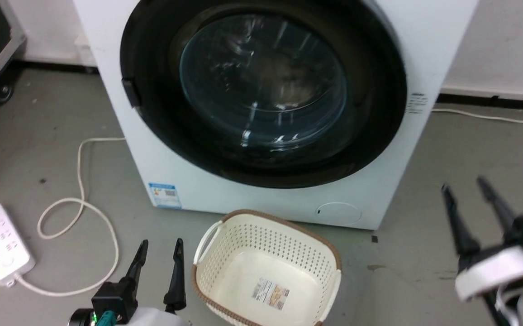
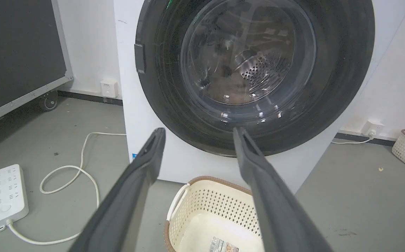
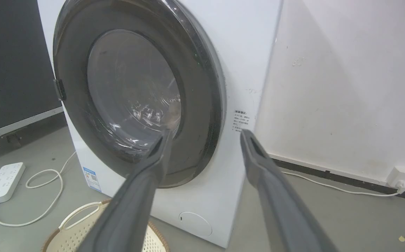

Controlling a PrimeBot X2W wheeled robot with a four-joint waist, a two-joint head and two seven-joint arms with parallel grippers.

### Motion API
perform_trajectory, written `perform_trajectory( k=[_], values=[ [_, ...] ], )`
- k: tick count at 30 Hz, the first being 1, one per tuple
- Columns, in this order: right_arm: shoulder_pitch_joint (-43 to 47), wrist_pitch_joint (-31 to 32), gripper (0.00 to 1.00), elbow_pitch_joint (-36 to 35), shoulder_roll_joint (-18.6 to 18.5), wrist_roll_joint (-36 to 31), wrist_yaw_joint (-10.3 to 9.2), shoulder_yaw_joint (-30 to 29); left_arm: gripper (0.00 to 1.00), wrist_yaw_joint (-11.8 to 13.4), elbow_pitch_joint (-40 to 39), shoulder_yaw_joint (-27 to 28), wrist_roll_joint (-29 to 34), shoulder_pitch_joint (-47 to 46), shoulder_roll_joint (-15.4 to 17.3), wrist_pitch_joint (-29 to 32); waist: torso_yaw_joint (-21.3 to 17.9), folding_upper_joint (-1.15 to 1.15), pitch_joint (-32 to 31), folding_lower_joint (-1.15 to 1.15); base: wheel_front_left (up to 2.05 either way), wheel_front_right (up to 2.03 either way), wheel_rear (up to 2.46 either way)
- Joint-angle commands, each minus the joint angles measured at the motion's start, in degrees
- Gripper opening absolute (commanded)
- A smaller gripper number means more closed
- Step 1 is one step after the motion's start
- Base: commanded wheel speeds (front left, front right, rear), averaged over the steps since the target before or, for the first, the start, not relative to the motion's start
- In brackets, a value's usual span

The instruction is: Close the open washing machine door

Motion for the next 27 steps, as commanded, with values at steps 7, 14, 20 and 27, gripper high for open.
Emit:
perform_trajectory(
  k=[7,14,20,27],
  values=[
    [11.8,-0.2,1.0,-7.9,9.0,-7.3,-0.04,-6.2,1.0,-1.5,1.8,-0.1,0.2,1.6,0.1,-0.2,-1.2,0.0,-1.5,0.02,0.0,0.0,0.0],
    [15.8,-0.2,1.0,-9.3,12.0,-10.0,-0.04,-7.2,1.0,-1.7,2.6,0.0,1.1,2.1,0.2,-0.2,-0.9,0.0,-1.9,0.02,0.0,0.0,0.0],
    [16.4,-0.2,1.0,-8.9,13.0,-10.2,-0.04,-7.6,1.0,-2.1,2.8,0.1,2.2,1.8,0.5,-0.2,-0.7,0.0,-2.0,0.02,0.0,0.0,0.0],
    [15.2,0.1,0.0,-8.9,12.9,-10.1,0.0,-7.5,0.0,-2.1,2.7,-0.2,2.0,1.6,0.2,0.2,-0.7,0.0,-2.0,0.02,0.0,0.0,0.0]
  ],
)
